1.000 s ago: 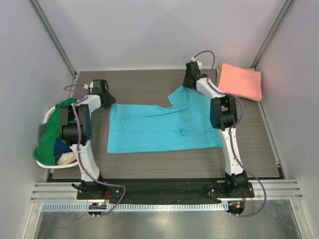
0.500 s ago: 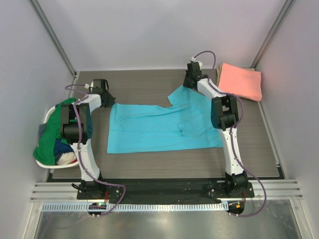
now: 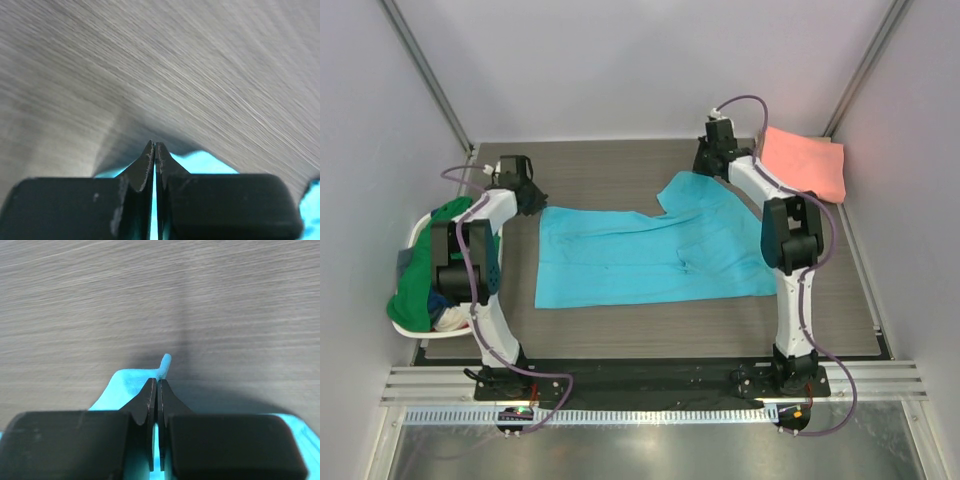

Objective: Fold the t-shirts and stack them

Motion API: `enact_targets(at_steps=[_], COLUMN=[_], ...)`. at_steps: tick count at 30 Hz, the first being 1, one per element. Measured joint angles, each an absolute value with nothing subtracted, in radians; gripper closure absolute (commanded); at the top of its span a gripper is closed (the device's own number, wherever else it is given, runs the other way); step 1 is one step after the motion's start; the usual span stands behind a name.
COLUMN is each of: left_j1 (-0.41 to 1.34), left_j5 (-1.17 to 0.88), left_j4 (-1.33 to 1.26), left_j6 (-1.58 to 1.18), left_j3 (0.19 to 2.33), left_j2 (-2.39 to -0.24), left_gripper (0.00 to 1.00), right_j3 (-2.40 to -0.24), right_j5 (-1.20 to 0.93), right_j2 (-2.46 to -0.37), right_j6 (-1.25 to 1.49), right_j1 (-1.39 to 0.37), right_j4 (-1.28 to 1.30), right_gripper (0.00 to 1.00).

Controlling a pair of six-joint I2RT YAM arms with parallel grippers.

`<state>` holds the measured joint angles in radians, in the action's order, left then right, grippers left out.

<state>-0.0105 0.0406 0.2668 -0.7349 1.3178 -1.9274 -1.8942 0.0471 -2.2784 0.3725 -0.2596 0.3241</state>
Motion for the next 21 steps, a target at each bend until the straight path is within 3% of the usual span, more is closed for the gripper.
enact_targets(at_steps=[21], left_j1=[-0.034], left_j5=[0.043], left_j4=[0.29], left_j6=[-0.693], left_j3=[0.966], left_j2=[-1.528], left_gripper=[1.0], right_j3=[-1.082], right_j5=[0.035], right_j2=[-1.42], right_j6=[0.387], right_j1=[-0.26], right_j4=[0.239], right_gripper=[0.99])
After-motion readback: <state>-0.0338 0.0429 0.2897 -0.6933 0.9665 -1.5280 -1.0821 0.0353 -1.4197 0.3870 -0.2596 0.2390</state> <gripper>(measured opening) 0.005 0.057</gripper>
